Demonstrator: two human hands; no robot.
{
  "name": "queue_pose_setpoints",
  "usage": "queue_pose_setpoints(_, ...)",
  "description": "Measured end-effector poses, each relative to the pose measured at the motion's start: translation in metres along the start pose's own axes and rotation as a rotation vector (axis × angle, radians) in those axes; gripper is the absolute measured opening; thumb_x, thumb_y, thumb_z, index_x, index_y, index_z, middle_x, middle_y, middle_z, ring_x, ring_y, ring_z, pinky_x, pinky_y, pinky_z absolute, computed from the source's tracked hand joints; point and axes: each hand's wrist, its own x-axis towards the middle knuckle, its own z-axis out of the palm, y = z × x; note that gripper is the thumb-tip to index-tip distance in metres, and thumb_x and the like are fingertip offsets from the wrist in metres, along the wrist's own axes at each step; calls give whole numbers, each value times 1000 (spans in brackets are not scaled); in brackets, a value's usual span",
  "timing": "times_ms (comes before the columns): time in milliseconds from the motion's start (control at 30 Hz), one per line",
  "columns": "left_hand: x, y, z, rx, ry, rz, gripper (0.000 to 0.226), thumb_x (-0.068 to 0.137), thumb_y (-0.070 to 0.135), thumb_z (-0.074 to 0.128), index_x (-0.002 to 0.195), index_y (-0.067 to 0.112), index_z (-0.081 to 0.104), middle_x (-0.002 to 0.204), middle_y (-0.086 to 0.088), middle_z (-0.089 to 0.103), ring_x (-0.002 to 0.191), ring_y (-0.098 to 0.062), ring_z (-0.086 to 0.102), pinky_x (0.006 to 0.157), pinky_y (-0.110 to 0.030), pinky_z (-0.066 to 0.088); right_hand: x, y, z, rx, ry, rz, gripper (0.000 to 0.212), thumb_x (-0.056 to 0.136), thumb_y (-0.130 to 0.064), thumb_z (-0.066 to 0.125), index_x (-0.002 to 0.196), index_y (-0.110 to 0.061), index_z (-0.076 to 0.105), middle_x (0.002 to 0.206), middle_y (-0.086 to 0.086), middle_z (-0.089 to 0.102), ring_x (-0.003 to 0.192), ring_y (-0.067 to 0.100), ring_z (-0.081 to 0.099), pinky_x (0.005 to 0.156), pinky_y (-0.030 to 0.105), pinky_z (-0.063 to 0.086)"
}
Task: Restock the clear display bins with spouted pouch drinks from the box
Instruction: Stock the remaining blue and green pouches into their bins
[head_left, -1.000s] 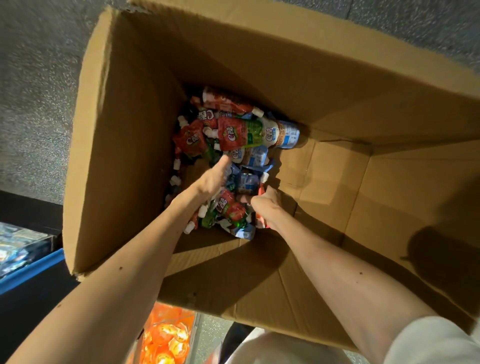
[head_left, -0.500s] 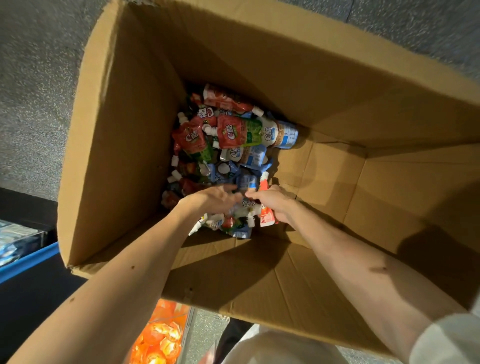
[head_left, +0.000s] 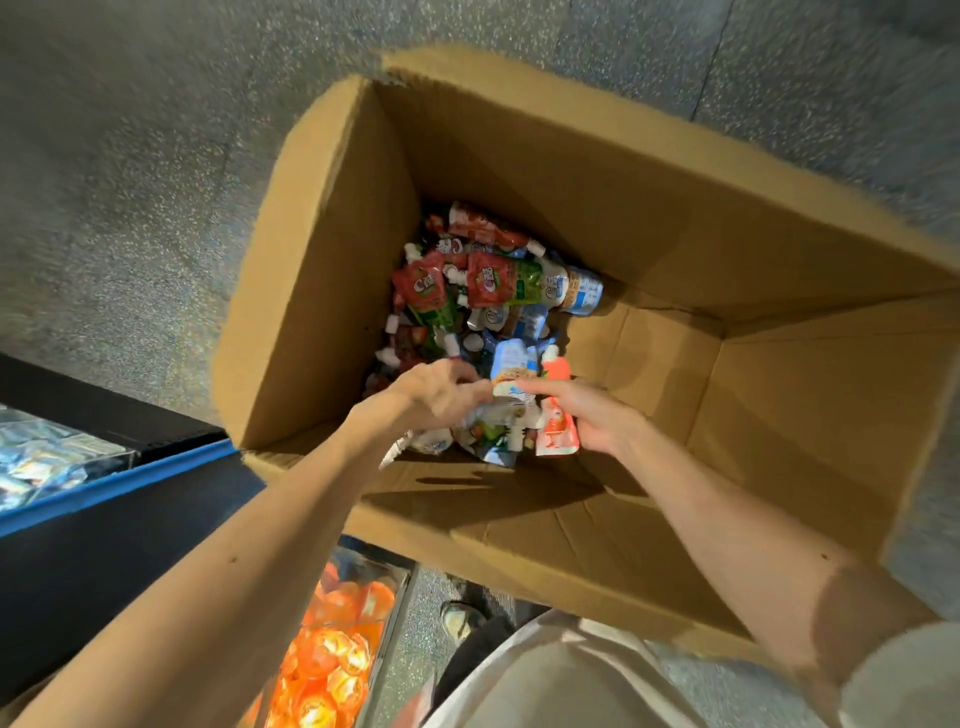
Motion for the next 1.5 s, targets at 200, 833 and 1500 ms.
queue_pose_setpoints(200, -111, 0, -39, -415, 257, 330, 35, 71, 55, 57, 95, 38, 76, 106, 12, 72, 107, -10, 63, 96, -28, 45, -101, -31, 35, 39, -139, -235, 19, 93, -16, 61, 108, -8, 68, 100, 13, 75, 72, 18, 73, 61, 30, 61)
queue_pose_setpoints(833, -505, -250, 86, -941, 972, 733, 41, 78, 25, 56, 114, 8, 67, 109, 6, 75, 106, -8, 67, 90, -20, 48, -311, 174, 390, -410, -781, -394, 43, 88, -35, 45, 75, -6, 74, 70, 12, 71, 58, 25, 69, 54, 31, 58)
queue_pose_setpoints(1500, -593, -395, 245, -2082, 1366, 200, 16, 91, 6, 40, 92, 3, 55, 68, -12, 62, 54, -21, 62, 46, -26, 53, -268, 311, 508, -913, -649, -212, 27, 83, -26, 65, 91, -5, 79, 107, 23, 71, 89, 35, 72, 87, 45, 55)
